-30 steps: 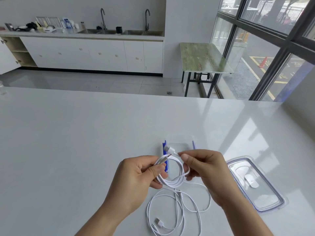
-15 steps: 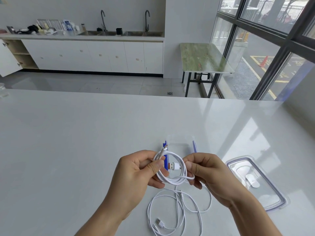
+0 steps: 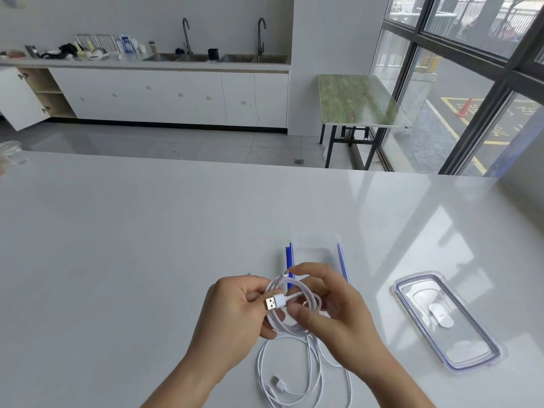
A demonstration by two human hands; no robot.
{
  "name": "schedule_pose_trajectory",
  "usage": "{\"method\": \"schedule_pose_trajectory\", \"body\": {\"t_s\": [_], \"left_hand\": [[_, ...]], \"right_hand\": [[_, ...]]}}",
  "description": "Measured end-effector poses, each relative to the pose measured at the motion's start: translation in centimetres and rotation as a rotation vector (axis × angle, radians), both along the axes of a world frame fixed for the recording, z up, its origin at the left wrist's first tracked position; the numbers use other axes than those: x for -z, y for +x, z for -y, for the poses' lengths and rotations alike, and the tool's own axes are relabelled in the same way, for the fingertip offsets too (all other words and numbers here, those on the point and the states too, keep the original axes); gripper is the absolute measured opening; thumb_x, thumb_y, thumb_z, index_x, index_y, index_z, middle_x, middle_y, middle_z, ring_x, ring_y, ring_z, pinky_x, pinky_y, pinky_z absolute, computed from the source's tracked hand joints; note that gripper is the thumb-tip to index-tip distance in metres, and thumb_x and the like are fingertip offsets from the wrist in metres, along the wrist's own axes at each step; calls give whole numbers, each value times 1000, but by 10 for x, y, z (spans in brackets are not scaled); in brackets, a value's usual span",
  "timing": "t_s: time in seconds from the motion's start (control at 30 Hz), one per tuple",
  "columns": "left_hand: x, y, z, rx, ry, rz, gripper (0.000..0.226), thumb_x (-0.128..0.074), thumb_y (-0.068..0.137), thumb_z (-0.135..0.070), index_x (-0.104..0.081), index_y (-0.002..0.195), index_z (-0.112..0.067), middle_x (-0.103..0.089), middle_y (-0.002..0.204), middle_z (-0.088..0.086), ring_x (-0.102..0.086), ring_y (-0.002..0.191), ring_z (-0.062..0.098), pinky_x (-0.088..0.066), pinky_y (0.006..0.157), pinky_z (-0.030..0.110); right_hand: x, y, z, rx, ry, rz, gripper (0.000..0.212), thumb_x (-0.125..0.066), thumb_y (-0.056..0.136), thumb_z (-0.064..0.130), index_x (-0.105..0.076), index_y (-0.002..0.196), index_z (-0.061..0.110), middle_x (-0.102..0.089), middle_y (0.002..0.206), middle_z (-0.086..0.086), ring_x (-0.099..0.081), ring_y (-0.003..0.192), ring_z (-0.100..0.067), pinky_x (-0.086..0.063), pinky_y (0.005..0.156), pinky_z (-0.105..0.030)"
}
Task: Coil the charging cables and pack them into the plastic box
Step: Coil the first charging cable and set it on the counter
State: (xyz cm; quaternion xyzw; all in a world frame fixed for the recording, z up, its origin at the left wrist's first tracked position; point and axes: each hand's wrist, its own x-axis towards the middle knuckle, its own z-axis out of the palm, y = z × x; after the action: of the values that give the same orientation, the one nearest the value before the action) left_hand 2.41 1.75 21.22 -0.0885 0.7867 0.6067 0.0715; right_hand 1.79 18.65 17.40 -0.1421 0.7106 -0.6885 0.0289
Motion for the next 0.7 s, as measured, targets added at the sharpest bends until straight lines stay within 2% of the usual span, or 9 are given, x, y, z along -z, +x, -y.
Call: {"method": "schedule_pose_trajectory", "body": {"t_s": [0.1,0.17,0.27,0.37,0.43,0.5,0.57,0.63,0.7], "left_hand": [[1,0,-2,31,2,16,15,-71,88,-11,-80,79,-18,-76,66,9,-66,51,24,-63,64,46],[3,-1,-2,37,-4,13,14,-71,88,-13,-80,79,-17,-75,65,8,-65,51,23,-63,65,49],[4,-4,0,29,8,17,15,-70,90,-15,-79,78,-16,-73,62,6,-62,49,21,-63,63,47],[6,-4,1,18,5,19,17,-68,91,-14,-78,77,-14,-72,58,3,-61,46,18,-62,59,42],[10,-3,0,20,-31,-1,21,-67,91,-13,-77,73,-13,-73,61,6,-60,46,16,-62,56,38],[12,-2,-5,34,-87,-49,22,-67,91,-15,-74,71,-13,-74,63,9,-61,47,16,-61,55,34],[12,-1,-10,54,-133,-122,21,-66,92,-15,-74,72,-14,-72,63,7,-61,49,15,-58,52,27],[12,0,-12,85,-182,-191,21,-65,92,-14,-74,73,-19,-70,62,-1,-63,51,15,-52,51,16],[14,2,-11,131,-257,-251,19,-65,92,-16,-72,75,-21,-67,61,-11,-65,56,17,-52,52,18]], "right_hand": [[2,-2,2,145,154,-130,22,-74,77,17,-61,88,30,-71,78,1,-66,69,-18,-53,66,-28],[5,-3,3,170,233,-211,18,-75,78,21,-64,90,28,-71,78,5,-67,70,-18,-56,66,-33],[13,-6,3,278,372,-482,13,-70,85,23,-72,98,25,-73,94,9,-69,80,-8,-55,66,-26],[17,-6,5,424,399,-598,9,-70,89,22,-78,90,20,-68,108,0,-67,94,-14,-53,71,-24],[10,-1,8,505,290,-425,5,-71,88,14,-75,85,16,-74,105,6,-70,96,-14,-55,77,-29],[-2,2,12,514,-34,-69,4,-69,91,7,-71,87,7,-80,98,5,-74,91,-17,-60,78,-34],[-9,-1,12,509,-327,191,12,-61,96,7,-65,94,-4,-80,93,-8,-75,82,-27,-62,71,-34],[-11,-6,8,484,-416,334,17,-57,99,9,-62,96,-7,-78,90,-19,-71,71,-31,-62,63,-36],[-12,-10,2,435,-380,423,11,-60,97,8,-62,99,-2,-76,86,-24,-69,64,-31,-59,60,-38]]}}
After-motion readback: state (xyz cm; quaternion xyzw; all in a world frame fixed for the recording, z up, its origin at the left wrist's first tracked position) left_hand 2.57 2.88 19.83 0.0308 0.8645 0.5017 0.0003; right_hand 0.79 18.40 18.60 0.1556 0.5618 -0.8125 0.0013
